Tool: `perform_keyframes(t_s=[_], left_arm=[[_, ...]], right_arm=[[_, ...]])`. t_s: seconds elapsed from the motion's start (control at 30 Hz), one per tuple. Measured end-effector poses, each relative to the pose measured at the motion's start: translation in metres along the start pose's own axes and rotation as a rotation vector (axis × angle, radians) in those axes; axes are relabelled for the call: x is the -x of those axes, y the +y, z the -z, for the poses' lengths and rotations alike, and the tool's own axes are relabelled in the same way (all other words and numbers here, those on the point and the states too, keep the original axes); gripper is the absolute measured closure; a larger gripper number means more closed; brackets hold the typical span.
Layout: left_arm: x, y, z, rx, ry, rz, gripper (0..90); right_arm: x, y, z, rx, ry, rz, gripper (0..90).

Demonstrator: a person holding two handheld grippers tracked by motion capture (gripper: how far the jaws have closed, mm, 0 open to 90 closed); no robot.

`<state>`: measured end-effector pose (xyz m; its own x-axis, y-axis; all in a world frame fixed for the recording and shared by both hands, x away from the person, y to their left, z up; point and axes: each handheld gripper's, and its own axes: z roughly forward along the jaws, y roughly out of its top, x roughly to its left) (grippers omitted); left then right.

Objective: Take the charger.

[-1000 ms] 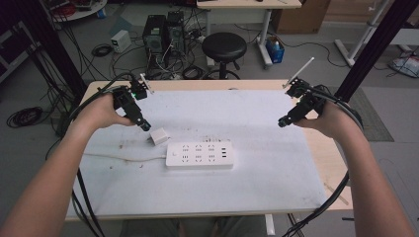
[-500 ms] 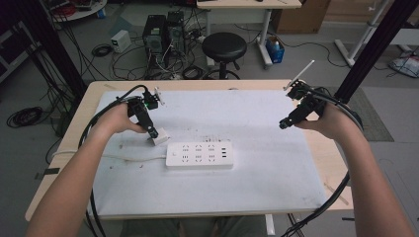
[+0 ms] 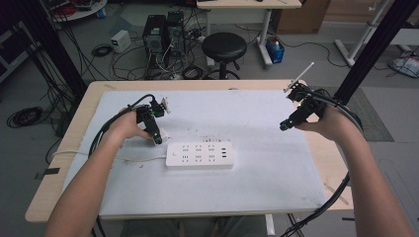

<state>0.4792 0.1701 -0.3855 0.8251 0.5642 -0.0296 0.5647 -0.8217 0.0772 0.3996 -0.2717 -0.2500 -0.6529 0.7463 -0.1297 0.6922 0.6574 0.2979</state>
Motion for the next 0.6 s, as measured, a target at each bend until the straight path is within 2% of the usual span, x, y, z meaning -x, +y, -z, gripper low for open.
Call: perform_keyframes(t_s=[0.17, 0.23, 0.3, 0.53, 0.6], left_arm=[[0.001, 0.004, -0.009, -0.025, 0.031, -0.008, 20.6], [0.001, 0.005, -0.012, -0.033, 0.034, -0.012, 22.6], [0.001, 0.005, -0.014, -0.029, 0.038, 0.004, 25.0], [0.0, 0.007, -0.02, -0.043, 0.039, 0.001, 30.2], [0.0, 0.007, -0.021, -0.048, 0.037, -0.005, 35.8]], right_arm=[[0.0, -0.001, -0.002, -0.001, 0.001, 0.002, 12.2], [0.0, -0.002, -0.001, -0.002, 0.003, 0.002, 12.2], [0.001, -0.003, -0.001, 0.0, 0.005, -0.006, 12.2], [0.002, -0.005, -0.002, -0.002, 0.006, -0.011, 12.2], [0.003, -0.005, -0.003, 0.0, 0.006, -0.012, 12.2]])
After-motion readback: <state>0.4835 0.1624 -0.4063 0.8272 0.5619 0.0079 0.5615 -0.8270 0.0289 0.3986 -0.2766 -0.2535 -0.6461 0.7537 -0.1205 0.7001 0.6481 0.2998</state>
